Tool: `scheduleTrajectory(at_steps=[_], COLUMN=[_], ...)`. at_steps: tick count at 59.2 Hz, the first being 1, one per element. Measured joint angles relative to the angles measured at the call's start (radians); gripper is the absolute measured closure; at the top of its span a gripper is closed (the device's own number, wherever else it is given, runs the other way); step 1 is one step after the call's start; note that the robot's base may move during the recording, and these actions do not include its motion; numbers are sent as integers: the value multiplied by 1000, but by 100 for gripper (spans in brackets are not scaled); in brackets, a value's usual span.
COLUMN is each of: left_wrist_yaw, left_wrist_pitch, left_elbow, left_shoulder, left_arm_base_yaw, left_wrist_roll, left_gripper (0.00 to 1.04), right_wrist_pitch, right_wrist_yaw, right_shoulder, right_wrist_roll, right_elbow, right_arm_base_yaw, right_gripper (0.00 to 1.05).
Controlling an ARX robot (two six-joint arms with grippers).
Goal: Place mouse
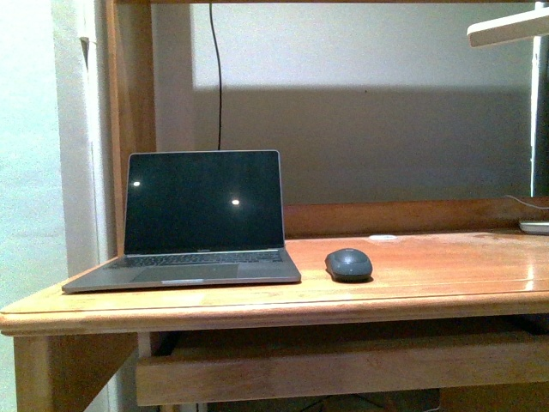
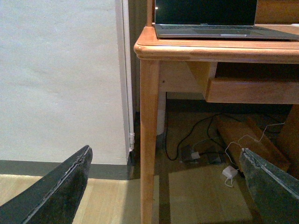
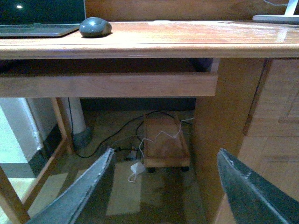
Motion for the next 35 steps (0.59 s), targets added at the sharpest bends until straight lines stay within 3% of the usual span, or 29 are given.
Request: scheduleTrajectory(at_steps=[7, 35], left_wrist_yaw=[0, 0], left_wrist_pitch=[0, 0], left_elbow=[0, 0], left_shoulder=[0, 0], left_arm_base_yaw=[0, 0], left_wrist_roll=[0, 0], left_gripper=[8, 8], right_wrist_pitch=[0, 0], right_wrist_yaw=[0, 0], right_shoulder=[0, 0], right_wrist_roll=[0, 0], right_elbow=[0, 0], right_arm_base_yaw=[0, 0], right_gripper=[6, 7])
